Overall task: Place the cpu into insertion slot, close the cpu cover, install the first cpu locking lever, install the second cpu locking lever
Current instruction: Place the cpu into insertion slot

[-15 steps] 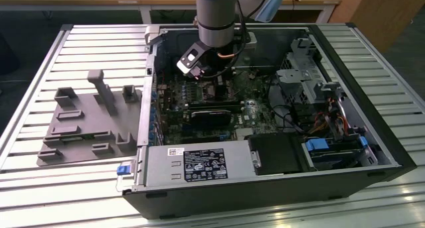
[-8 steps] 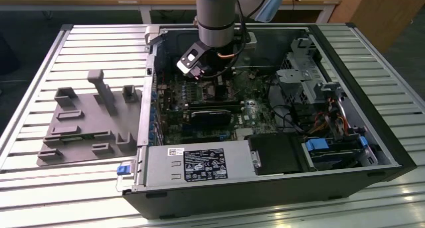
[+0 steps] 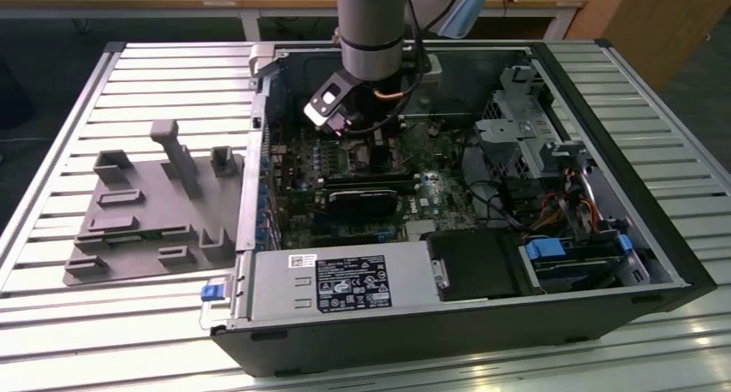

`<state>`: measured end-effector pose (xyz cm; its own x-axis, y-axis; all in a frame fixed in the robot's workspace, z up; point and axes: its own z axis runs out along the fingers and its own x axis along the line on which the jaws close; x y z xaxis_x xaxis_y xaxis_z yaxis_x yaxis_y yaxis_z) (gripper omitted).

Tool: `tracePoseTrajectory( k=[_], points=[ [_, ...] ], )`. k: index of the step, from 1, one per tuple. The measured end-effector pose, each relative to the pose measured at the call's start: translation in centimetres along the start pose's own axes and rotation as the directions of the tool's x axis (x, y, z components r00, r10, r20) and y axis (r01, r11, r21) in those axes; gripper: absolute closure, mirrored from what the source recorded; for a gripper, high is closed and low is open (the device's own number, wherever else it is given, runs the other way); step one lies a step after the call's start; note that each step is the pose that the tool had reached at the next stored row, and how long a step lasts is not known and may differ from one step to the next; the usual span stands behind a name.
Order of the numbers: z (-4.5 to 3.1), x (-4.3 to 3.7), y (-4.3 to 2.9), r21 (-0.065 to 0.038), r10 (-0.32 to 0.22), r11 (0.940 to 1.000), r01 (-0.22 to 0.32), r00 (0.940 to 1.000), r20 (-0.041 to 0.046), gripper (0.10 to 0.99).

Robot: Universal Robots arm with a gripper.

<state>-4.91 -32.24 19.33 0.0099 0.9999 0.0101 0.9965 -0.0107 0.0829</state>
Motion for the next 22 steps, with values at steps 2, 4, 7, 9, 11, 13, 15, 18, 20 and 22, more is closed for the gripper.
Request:
tracePoseTrajectory(
  k=[2, 4, 7, 9, 11, 13, 15, 18, 20, 22],
  points=[
    [-0.04, -0.01, -0.01, 0.0, 0.0, 1.0, 0.0, 1.0, -0.0006, 0.549],
    [-0.05, -0.01, -0.01, 0.0, 0.0, 1.0, 0.0, 1.0, -0.003, 0.549],
    [-0.03, -0.01, -0.01, 0.0, 0.0, 1.0, 0.0, 1.0, -0.0044, 0.549],
    [-0.03, -0.02, -0.01, 0.0, 0.0, 1.0, 0.0, 1.0, -0.0043, 0.549],
    [-0.01, -0.01, -0.01, 0.0, 0.0, 1.0, 0.0, 1.0, -0.0044, 0.549],
    [0.01, 0.04, -0.01, 0.0, 0.0, 1.0, 0.0, 1.0, -0.0045, 0.549],
    [0.01, 0.09, -0.01, 0.0, 0.0, 1.0, 0.0, 1.0, -0.0044, 0.549],
    [0.02, 0.11, -0.01, 0.0, 0.0, 1.0, 0.0, 1.0, -0.0044, 0.549],
    [0.06, 0.12, -0.01, 0.0, 0.0, 1.0, 0.0, 1.0, -0.0045, 0.549],
    [0.1, 0.12, 0.0, 0.0, 0.0, 1.0, 0.0, 1.0, -0.0043, 0.549]
  ],
)
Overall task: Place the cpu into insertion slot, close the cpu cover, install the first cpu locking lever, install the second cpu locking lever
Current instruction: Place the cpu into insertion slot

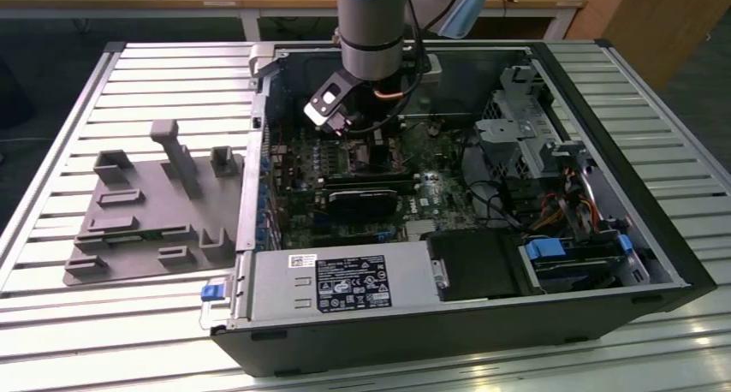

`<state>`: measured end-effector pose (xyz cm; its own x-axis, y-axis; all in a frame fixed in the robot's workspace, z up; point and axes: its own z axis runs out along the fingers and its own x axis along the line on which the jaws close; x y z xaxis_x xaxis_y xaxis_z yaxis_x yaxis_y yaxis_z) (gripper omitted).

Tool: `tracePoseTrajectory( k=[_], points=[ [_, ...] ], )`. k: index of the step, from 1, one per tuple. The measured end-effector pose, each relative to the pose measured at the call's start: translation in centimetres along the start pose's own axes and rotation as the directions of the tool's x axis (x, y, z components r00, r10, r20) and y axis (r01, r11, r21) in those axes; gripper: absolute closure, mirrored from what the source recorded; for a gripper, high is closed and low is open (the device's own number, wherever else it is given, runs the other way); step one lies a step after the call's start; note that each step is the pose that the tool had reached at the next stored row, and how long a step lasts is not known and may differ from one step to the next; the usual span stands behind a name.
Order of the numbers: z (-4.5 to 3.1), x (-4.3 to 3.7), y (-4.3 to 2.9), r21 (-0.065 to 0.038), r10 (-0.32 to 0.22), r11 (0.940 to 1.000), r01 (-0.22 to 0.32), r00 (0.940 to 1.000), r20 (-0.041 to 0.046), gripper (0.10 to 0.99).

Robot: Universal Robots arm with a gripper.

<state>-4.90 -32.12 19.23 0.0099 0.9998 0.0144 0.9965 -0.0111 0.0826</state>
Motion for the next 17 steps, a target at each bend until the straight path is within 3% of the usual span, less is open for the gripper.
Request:
tracePoseTrajectory(
  k=[16, 17],
  points=[
    [0.03, 0.0, 0.03, 0.0, 0.0, 1.0, 0.0, 1.0, -0.0001, 0.537],
    [0.02, 0.0, 0.03, 0.0, 0.0, 1.0, 0.0, 1.0, -0.0001, 0.475]
  ],
)
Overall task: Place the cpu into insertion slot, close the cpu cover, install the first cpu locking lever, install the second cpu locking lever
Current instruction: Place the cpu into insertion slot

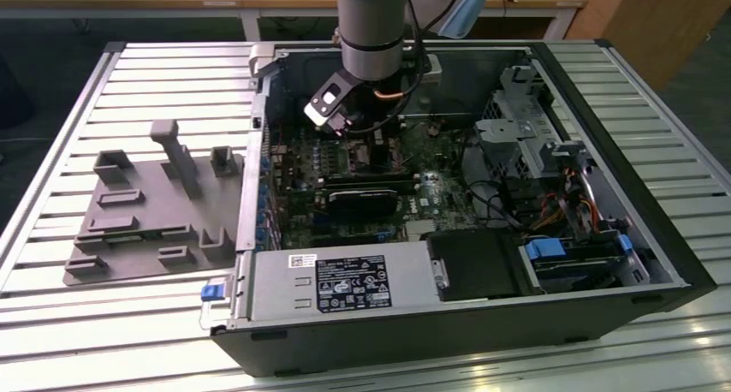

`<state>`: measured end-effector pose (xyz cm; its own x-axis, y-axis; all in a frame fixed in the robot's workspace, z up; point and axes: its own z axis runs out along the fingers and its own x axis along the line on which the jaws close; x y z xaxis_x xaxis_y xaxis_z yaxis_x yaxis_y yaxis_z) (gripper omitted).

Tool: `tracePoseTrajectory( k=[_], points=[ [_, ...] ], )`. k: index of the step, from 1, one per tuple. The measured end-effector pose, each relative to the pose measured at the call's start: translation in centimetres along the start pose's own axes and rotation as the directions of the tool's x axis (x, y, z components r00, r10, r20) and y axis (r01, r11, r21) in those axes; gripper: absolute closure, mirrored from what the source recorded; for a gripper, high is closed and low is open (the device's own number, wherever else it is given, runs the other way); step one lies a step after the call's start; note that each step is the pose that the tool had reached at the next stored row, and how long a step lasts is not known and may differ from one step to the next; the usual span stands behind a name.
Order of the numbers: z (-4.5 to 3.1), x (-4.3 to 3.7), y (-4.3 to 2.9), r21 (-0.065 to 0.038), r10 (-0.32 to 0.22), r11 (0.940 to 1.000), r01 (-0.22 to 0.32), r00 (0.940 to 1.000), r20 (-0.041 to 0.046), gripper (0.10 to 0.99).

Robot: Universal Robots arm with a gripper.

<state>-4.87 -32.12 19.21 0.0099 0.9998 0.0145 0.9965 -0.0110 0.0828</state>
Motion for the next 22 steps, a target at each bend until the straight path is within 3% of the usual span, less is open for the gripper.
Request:
tracePoseTrajectory(
  k=[7, 13, 19, 21, 22],
  points=[
    [-0.12, 0.0, 0.02, 0.0, 0.0, 1.0, 0.0, 1.0, 0.0002, 0.475],
    [-0.93, 0.02, 0.08, 0.0, 0.0, 1.0, 0.0, 1.0, 0.0001, 0.475],
    [-0.93, 0.02, 0.08, 0.0, 0.0, 1.0, 0.0, 1.0, 0.0001, 0.475],
    [-0.93, 0.02, 0.08, 0.0, 0.001, 1.0, -0.001, 1.0, 0.0001, 0.49],
    [-0.93, 0.02, 0.08, 0.0, 0.001, 1.0, -0.001, 1.0, 0.0002, 0.553]
  ],
)
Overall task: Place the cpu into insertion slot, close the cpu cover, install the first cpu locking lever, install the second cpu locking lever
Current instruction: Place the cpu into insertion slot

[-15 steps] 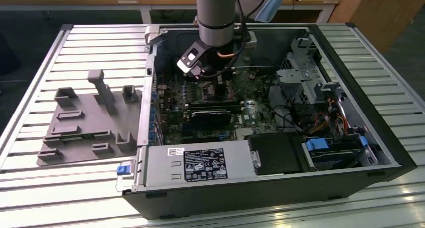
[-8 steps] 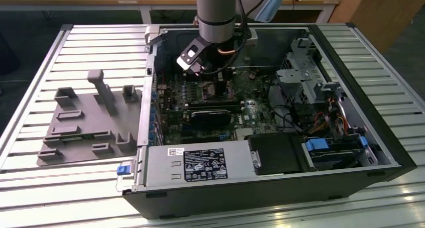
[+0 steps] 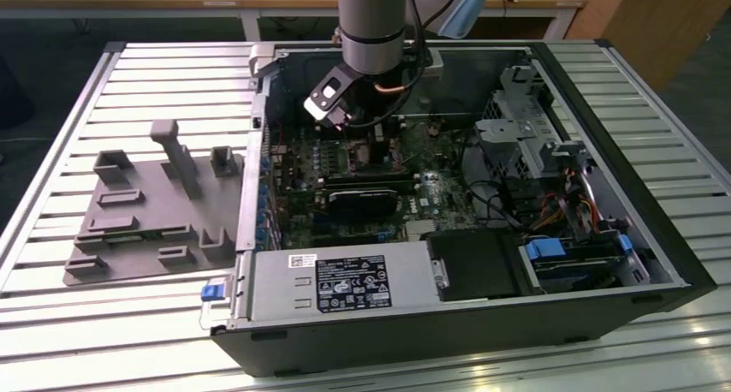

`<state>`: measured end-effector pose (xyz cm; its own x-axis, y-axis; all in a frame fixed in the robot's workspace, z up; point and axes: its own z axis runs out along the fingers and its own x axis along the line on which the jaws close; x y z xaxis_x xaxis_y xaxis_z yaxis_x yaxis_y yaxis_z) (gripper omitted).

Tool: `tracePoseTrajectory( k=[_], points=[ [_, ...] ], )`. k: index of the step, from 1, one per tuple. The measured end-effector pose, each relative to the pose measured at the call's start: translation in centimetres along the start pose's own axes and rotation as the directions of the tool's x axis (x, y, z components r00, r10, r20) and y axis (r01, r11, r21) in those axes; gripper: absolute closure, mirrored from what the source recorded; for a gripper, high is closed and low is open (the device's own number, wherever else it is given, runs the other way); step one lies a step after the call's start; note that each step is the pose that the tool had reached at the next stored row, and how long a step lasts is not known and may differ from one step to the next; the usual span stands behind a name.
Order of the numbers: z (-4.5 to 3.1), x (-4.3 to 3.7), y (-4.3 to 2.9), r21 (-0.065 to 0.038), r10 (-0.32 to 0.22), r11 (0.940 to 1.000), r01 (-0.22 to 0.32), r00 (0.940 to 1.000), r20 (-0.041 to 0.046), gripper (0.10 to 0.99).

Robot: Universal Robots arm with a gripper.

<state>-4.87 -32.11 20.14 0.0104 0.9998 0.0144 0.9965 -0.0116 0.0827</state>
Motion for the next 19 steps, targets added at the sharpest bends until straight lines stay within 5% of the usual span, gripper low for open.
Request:
tracePoseTrajectory(
  k=[10, 19],
  points=[
    [0.0, 0.0, 0.0, 0.0, 0.001, 1.0, -0.001, 1.0, 0.0001, 0.965],
    [-0.31, 0.0, 0.02, 0.0, 0.001, 1.0, -0.001, 1.0, 0.0002, 0.984]
  ],
)
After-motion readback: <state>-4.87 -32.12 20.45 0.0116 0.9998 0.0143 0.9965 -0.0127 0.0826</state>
